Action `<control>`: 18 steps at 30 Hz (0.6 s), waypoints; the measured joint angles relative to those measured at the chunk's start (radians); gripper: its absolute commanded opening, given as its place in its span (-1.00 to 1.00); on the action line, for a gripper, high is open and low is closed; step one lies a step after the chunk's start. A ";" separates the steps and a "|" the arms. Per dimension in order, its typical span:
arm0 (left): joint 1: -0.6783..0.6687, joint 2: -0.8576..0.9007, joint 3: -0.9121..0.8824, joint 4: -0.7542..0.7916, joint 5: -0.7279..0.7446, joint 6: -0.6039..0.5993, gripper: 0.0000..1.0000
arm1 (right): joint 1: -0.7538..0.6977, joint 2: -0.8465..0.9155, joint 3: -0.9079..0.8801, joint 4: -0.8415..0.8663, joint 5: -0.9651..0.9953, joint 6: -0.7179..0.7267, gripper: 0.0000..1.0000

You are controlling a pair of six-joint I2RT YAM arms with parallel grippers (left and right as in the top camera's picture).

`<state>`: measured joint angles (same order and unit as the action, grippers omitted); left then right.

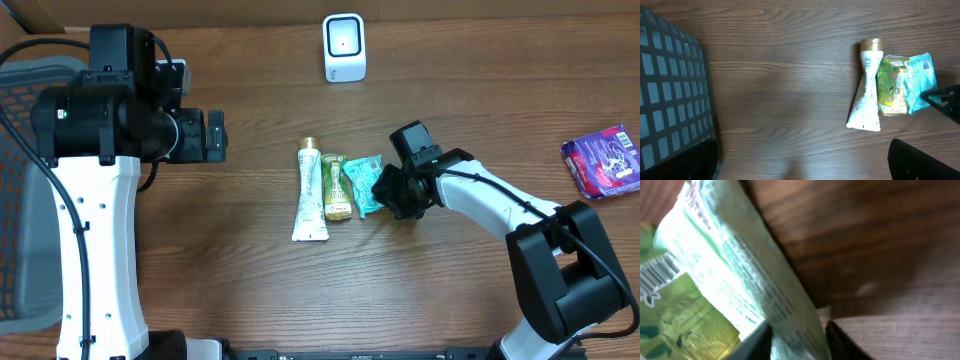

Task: Scan the item barcode
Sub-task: 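Grasp the mint-green packet with the right gripper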

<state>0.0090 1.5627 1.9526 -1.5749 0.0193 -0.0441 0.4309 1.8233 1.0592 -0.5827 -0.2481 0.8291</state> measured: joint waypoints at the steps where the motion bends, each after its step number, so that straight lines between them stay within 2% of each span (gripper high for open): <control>1: 0.000 0.000 0.000 0.000 0.000 0.000 0.99 | -0.008 0.000 0.000 0.002 0.003 -0.002 -0.53; 7: 0.000 0.000 0.000 0.000 0.000 0.000 0.99 | -0.136 0.000 0.009 0.029 0.024 -0.134 -0.51; 8: 0.000 0.000 0.000 0.000 0.000 0.000 0.99 | -0.154 0.000 0.012 0.035 0.027 -0.161 -0.45; 9: 0.000 0.000 0.000 0.000 0.000 0.000 0.99 | -0.186 0.000 0.019 0.045 0.032 -0.211 -0.25; 11: 0.000 0.000 0.000 0.000 0.000 0.000 0.99 | -0.245 0.000 0.035 0.061 0.028 -0.320 0.67; 13: 0.000 0.000 0.000 0.000 0.000 0.000 0.99 | -0.287 0.000 0.055 0.057 0.005 -0.437 0.90; 16: 0.000 0.000 0.000 0.000 0.000 0.000 0.99 | -0.322 0.000 0.089 0.017 -0.045 -0.544 0.93; 18: 0.000 0.000 0.000 0.000 0.000 0.000 0.99 | -0.337 0.000 0.103 -0.004 -0.082 -0.555 0.66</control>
<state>0.0090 1.5627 1.9526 -1.5749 0.0196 -0.0441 0.0937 1.8233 1.1622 -0.5869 -0.3302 0.2745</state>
